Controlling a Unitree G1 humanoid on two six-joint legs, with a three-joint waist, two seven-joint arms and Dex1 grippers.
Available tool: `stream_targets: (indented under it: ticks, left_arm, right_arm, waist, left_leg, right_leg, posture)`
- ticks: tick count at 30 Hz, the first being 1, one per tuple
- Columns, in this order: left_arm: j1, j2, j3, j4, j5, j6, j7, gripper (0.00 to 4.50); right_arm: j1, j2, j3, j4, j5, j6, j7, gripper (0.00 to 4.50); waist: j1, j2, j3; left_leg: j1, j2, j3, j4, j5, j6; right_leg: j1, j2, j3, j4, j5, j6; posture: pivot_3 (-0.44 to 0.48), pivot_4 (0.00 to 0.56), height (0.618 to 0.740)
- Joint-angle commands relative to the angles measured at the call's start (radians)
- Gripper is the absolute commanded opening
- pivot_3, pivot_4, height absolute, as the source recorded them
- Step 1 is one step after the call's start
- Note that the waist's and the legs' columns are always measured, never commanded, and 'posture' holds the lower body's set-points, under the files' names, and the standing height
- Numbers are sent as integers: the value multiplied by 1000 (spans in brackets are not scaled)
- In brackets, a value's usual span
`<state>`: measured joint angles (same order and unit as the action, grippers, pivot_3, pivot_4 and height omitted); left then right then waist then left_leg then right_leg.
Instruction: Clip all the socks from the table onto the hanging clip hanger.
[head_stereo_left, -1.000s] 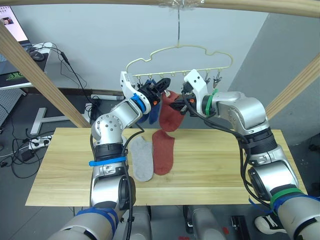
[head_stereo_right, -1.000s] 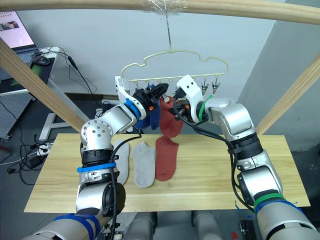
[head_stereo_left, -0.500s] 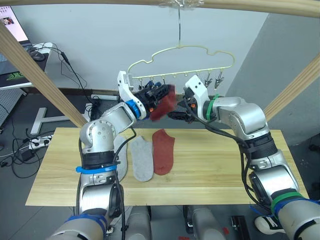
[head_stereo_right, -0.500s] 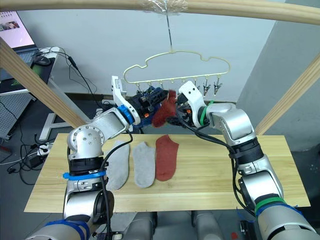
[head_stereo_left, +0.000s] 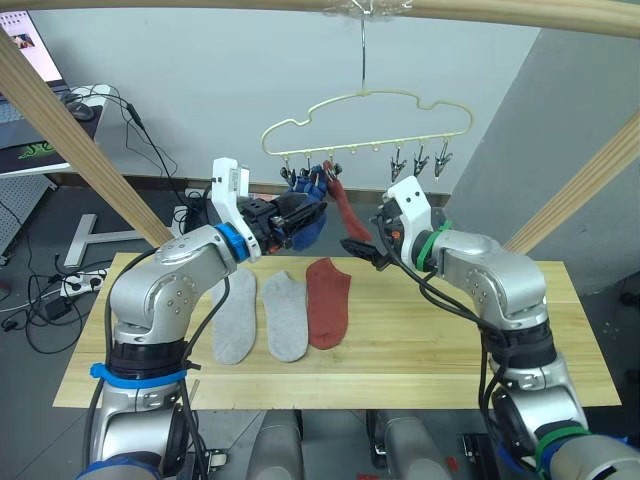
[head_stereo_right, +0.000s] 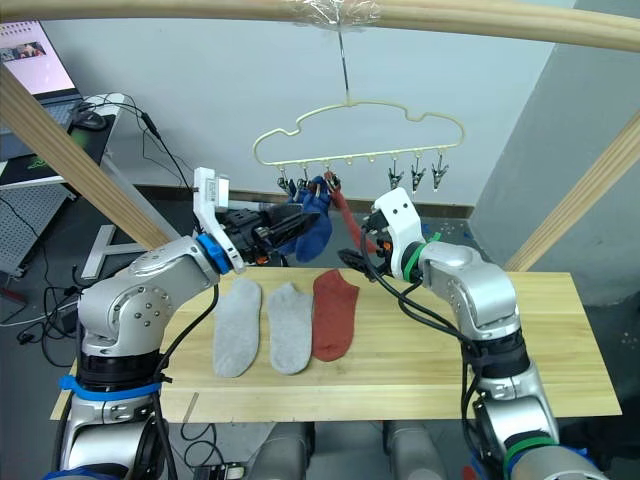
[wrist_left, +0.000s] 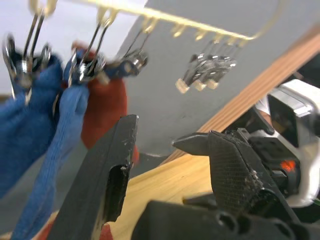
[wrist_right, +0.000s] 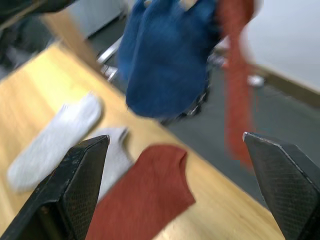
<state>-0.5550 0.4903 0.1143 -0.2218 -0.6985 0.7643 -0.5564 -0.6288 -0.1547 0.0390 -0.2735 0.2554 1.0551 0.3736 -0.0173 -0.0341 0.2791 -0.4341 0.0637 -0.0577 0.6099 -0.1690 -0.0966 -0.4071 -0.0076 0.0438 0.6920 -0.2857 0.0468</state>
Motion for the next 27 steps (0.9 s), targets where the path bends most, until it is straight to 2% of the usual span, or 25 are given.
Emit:
stream_targets:
  ticks: [1,5,6,8,12,17,27]
  left_arm:
    - [-21,46,-11,-6,35,-96,-115,2542]
    - [-67,108,-71,54,106,-197,-266,2542]
    - [-84,117,-79,70,113,-213,-297,2542]
    - [-106,123,-86,92,121,-231,-333,2542]
    - [-172,110,-65,141,91,-216,-378,2542]
    - [-213,86,-44,165,70,-204,-382,2542]
    - [-192,65,-55,142,92,-230,-366,2542]
  right_arm:
    - [29,83,-49,-109,-24,-6,-150,4486]
    - [49,185,-58,-144,-56,-20,-279,4486]
    - [49,205,-61,-142,-67,-31,-310,4323]
    - [48,225,-65,-140,-79,-44,-346,3950]
    - [31,251,-76,-123,-89,-62,-390,2606]
    - [10,242,-88,-113,-98,-75,-420,2606]
    - [-27,226,-101,-85,-110,-82,-443,2606]
  waist:
    - [2,0,0]
    - [11,0,0]
    - [12,0,0]
    - [14,0,0]
    - [16,0,0]
    - [14,0,0]
    - [12,0,0]
  left_leg:
    - [0,0,0,0,0,0]
    - [0,0,0,0,1,1]
    - [0,0,0,0,1,1]
    - [0,0,0,0,1,1]
    - [0,0,0,0,1,1]
    - [0,0,0,0,1,1]
    - [0,1,0,-1,1,2]
  right_leg:
    - [0,0,0,0,0,0]
    - [0,0,0,0,0,0]
    - [0,0,0,0,0,0]
    - [0,0,0,0,0,0]
    - [-1,0,0,0,0,0]
    - [-1,0,0,0,0,0]
    - [-1,1,0,0,0,0]
  posture:
    - [116,205,740]
    - [106,208,740]
    - [101,208,740]
    - [93,209,740]
    - [83,209,740]
    - [74,211,740]
    - [70,211,740]
